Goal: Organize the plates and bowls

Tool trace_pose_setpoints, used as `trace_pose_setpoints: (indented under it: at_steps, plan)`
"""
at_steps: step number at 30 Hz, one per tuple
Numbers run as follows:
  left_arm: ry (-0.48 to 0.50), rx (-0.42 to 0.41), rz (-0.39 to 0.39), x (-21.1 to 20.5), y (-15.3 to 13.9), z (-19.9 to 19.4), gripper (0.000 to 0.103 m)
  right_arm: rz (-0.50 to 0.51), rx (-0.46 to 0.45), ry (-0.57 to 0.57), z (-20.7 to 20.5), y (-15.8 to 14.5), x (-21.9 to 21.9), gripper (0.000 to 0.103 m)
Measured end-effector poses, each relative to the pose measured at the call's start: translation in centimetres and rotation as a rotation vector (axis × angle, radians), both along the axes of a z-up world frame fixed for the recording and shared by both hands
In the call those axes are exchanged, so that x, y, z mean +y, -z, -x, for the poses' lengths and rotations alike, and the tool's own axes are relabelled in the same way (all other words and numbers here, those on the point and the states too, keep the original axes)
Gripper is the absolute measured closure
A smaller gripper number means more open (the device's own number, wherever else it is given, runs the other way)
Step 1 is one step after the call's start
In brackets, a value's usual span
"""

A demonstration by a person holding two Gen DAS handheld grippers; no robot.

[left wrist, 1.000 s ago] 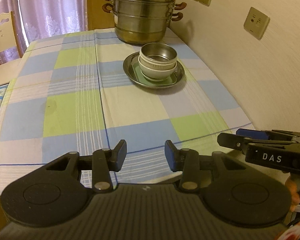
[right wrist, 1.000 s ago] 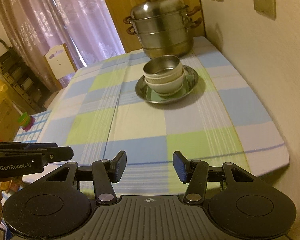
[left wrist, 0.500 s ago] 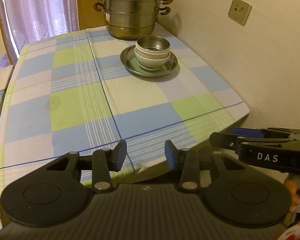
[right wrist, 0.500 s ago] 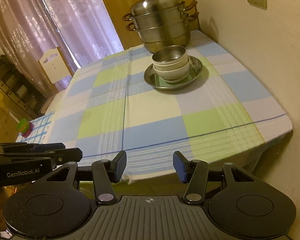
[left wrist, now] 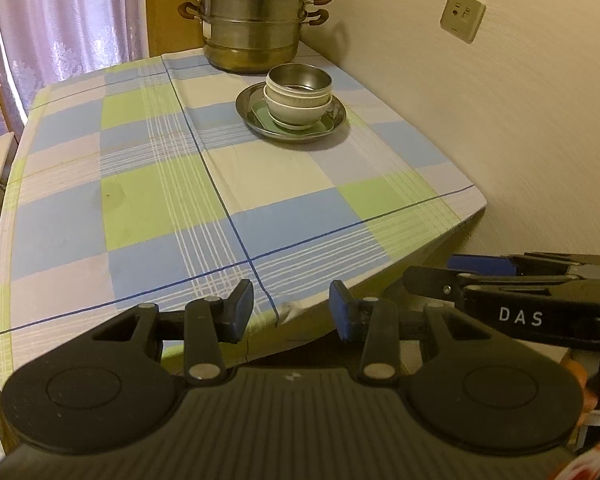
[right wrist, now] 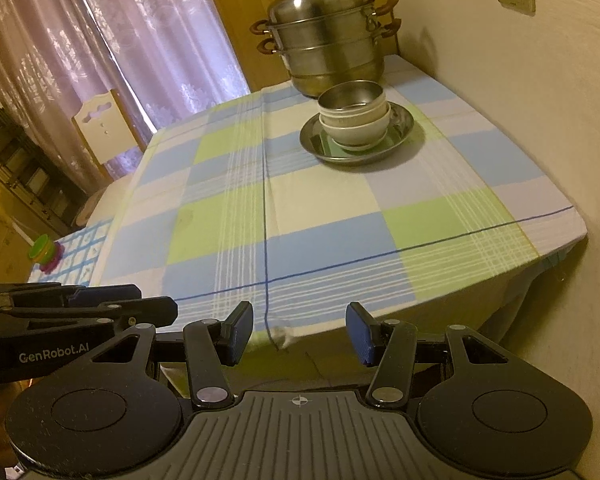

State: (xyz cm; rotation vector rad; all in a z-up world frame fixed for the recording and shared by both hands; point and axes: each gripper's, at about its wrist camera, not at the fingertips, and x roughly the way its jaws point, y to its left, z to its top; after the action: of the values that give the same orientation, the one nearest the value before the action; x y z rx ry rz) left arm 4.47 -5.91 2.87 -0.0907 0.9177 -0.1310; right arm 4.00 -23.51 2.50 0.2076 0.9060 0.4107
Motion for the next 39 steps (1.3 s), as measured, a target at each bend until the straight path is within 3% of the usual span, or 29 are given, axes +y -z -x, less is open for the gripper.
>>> trace_pose_setpoints:
  at_steps: [39]
  plan:
    - [0.013, -0.004, 0.010, 0.47, -0.07, -0.50, 0.065, 0.023, -0.004, 0.002, -0.20, -0.35, 0.64, 0.051]
